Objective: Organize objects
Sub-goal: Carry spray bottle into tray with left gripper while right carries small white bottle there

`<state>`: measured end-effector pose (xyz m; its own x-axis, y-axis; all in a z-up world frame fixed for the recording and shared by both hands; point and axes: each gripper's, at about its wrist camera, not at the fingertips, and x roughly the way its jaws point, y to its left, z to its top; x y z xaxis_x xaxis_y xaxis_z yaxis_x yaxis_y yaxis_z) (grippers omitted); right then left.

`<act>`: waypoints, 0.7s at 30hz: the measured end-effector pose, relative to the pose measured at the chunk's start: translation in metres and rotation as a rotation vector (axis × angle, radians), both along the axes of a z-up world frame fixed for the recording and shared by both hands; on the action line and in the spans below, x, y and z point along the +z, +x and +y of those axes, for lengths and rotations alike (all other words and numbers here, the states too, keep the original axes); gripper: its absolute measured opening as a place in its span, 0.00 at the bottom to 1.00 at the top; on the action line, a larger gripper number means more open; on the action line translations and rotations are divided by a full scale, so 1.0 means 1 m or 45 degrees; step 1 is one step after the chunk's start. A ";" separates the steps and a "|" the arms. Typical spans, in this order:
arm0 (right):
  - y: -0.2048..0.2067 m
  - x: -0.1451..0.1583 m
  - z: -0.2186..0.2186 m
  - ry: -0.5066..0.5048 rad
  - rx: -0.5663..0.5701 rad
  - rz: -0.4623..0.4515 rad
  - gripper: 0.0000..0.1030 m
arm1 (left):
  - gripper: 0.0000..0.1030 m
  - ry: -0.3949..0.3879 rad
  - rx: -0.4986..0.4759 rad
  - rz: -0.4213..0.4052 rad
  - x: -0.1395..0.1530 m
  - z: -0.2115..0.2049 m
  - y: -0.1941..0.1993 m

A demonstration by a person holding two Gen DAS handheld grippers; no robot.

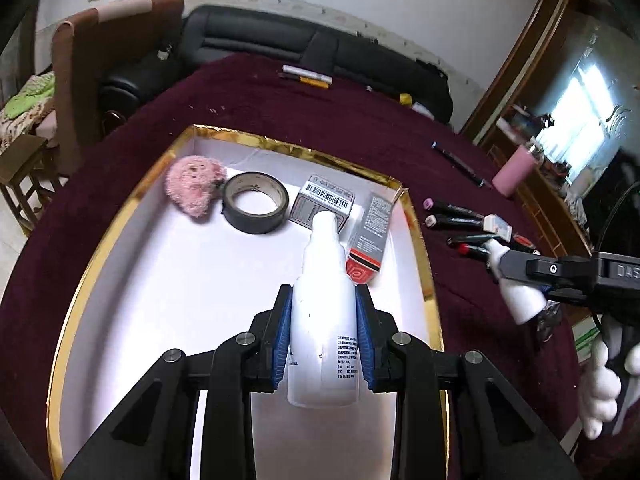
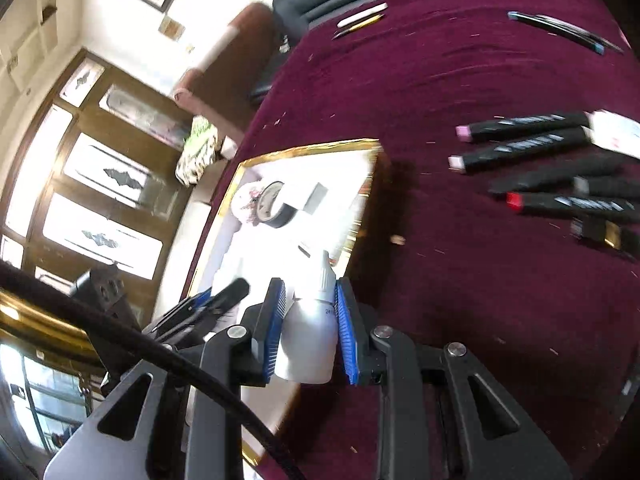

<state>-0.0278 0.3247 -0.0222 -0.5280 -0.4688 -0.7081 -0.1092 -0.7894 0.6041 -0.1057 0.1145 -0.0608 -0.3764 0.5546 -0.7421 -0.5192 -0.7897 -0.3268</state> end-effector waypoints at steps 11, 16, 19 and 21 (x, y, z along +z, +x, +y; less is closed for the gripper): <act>-0.043 -0.027 -0.033 0.353 -0.049 -0.099 0.23 | 0.24 -0.006 -0.013 -0.148 -0.024 0.025 -0.044; -0.043 -0.023 -0.030 0.381 -0.096 -0.077 0.25 | 0.35 0.065 0.004 -0.201 -0.027 0.022 -0.046; -0.038 -0.017 -0.025 0.368 -0.108 -0.054 0.25 | 0.35 0.113 0.010 -0.198 -0.024 0.016 -0.043; -0.038 -0.015 -0.023 0.348 -0.126 -0.032 0.25 | 0.35 0.131 0.025 -0.184 -0.018 0.009 -0.040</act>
